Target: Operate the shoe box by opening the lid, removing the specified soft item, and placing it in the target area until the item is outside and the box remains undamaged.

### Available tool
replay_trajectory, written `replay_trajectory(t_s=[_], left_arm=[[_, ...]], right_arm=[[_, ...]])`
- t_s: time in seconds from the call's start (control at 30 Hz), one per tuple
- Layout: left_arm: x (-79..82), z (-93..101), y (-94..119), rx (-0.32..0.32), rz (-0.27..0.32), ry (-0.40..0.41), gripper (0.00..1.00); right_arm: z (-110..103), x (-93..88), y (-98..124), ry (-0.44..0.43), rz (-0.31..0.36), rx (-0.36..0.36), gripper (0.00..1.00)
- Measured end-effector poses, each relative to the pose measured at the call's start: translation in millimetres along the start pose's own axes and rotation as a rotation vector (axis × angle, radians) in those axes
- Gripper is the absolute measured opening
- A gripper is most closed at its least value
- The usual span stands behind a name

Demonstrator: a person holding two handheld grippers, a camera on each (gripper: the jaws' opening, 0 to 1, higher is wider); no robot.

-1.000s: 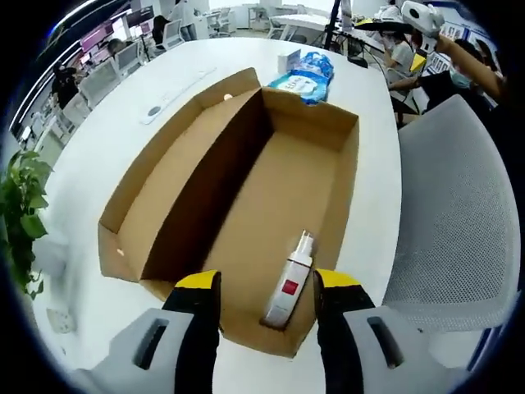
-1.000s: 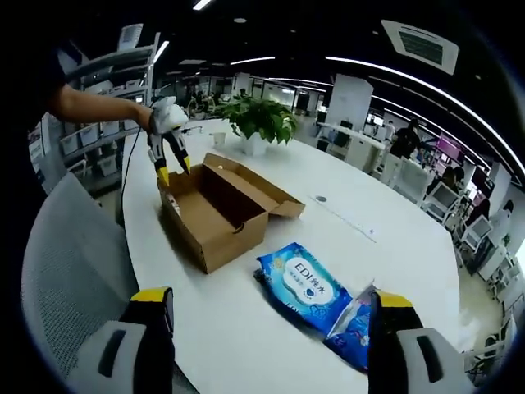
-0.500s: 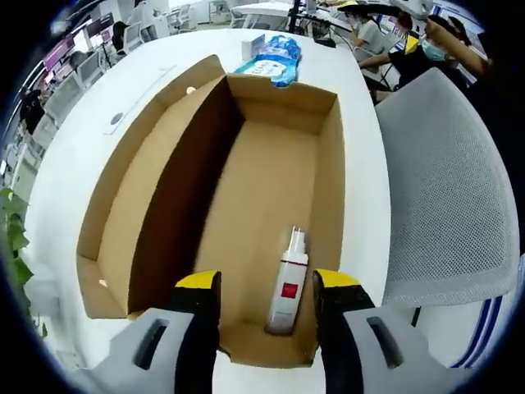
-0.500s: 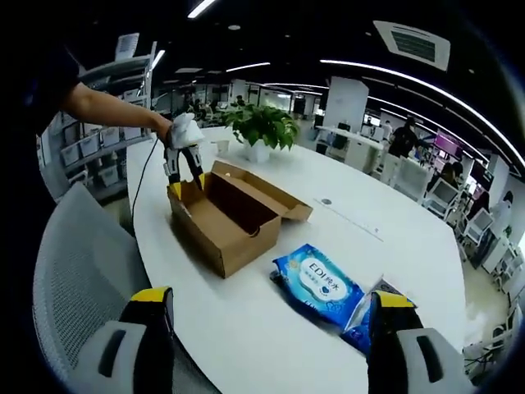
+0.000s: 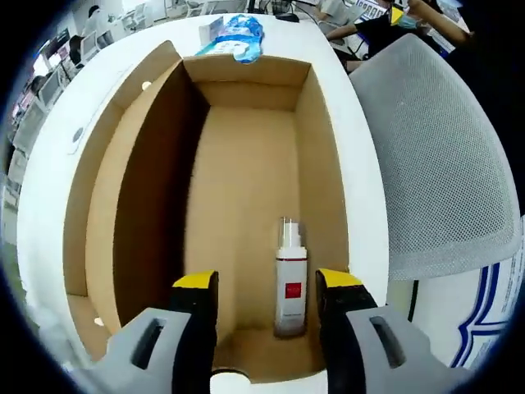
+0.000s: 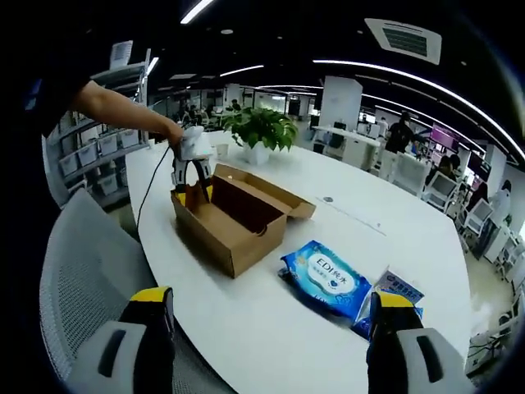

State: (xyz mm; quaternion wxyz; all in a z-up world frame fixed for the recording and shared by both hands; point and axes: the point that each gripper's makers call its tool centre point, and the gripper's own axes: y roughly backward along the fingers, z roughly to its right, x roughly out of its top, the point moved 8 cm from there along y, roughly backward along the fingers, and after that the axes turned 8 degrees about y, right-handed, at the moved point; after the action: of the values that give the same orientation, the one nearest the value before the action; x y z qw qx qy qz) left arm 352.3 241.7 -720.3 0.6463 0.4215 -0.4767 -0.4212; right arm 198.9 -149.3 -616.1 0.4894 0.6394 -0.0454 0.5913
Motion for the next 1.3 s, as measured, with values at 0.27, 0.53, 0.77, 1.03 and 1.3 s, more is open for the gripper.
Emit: replay_trajectory(t_s=[0.27, 0.53, 0.77, 1.03, 1.3], left_arm=[[3.1, -0.3, -11, -0.037, -0.038, -0.051, 0.47], [3.5, -0.5, -18, -0.028, -0.049, -0.045, 0.44], [3.5, -0.3, -24, -0.014, -0.039, -0.026, 0.43], [2.5, -3.9, -23, 0.003, -0.027, 0.004, 0.47], [0.7, -9.6, -18, 0.032, -0.01, 0.029, 0.42]], right_arm=[[3, -5.3, 3, -0.022, -0.004, -0.024, 0.99], [2, -6.6, 3, -0.034, -0.002, -0.031, 0.99], [2, -8.3, 4, -0.041, -0.005, -0.035, 0.99], [3, -8.3, 6, -0.045, -0.005, -0.043, 0.99], [2, -8.6, 5, -0.049, -0.002, -0.041, 0.99]])
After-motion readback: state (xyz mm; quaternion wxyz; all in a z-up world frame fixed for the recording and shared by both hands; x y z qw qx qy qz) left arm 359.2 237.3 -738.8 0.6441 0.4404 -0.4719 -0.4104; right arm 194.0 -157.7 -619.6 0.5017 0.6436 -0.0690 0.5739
